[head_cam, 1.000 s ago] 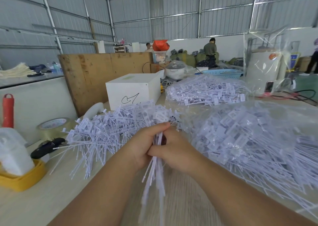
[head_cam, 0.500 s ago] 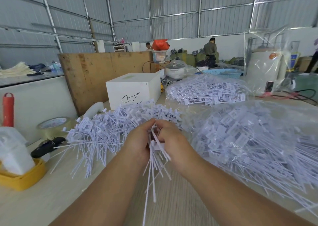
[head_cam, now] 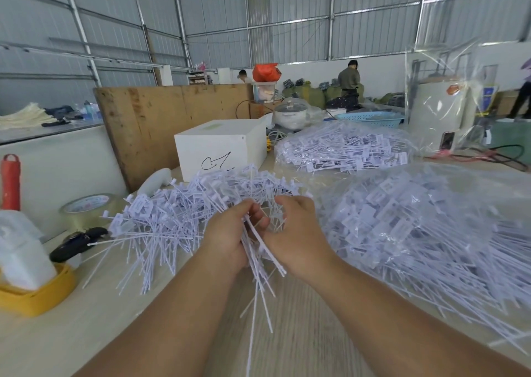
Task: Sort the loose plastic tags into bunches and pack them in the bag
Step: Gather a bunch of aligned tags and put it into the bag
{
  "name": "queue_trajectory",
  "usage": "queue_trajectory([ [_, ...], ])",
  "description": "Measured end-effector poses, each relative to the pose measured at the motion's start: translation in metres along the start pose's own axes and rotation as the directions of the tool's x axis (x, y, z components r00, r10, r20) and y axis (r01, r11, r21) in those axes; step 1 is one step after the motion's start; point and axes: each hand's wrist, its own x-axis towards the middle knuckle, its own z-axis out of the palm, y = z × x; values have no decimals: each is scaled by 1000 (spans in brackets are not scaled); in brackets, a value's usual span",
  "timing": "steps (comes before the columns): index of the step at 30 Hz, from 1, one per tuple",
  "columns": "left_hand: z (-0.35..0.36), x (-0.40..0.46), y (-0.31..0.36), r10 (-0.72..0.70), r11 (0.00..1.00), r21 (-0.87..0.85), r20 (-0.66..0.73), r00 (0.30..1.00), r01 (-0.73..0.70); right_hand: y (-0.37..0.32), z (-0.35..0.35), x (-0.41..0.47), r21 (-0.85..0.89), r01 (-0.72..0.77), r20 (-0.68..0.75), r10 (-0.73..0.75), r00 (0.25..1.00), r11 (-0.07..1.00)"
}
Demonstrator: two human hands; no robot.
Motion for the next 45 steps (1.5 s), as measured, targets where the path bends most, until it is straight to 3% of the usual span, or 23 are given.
queue_trajectory([
  [5,-2,1,4,42,999,28,-28,999,-41,2,-2,0,-29,-15,71,17,997,999],
  [9,-1,1,4,73,997,33,-56,996,-71,0,0,1,157,-105,94,91,991,982],
  [14,-1,-5,3,83,985,153,-35,996,-77,2,-6,6,353,-55,-86,92,992,934],
  [18,3,-8,-2,103,943,310,87,991,-125,-2,-14,8,348,11,-284,94,954,937],
  [22,7,-13,-9,70,843,500,266,961,-200,0,-20,11,375,-17,-315,145,938,927],
  [27,7,-20,-7,-48,872,466,383,922,-149,3,-24,14,330,-35,-361,160,919,943],
  [32,6,-20,-2,28,793,575,299,954,-203,2,-27,15,458,-47,-319,213,924,888],
  [40,2,-12,6,188,855,475,96,977,-211,-7,-33,10,412,115,-493,115,862,904],
  [45,1,-11,7,227,861,448,89,970,-242,-4,-28,8,437,65,-332,94,938,897],
])
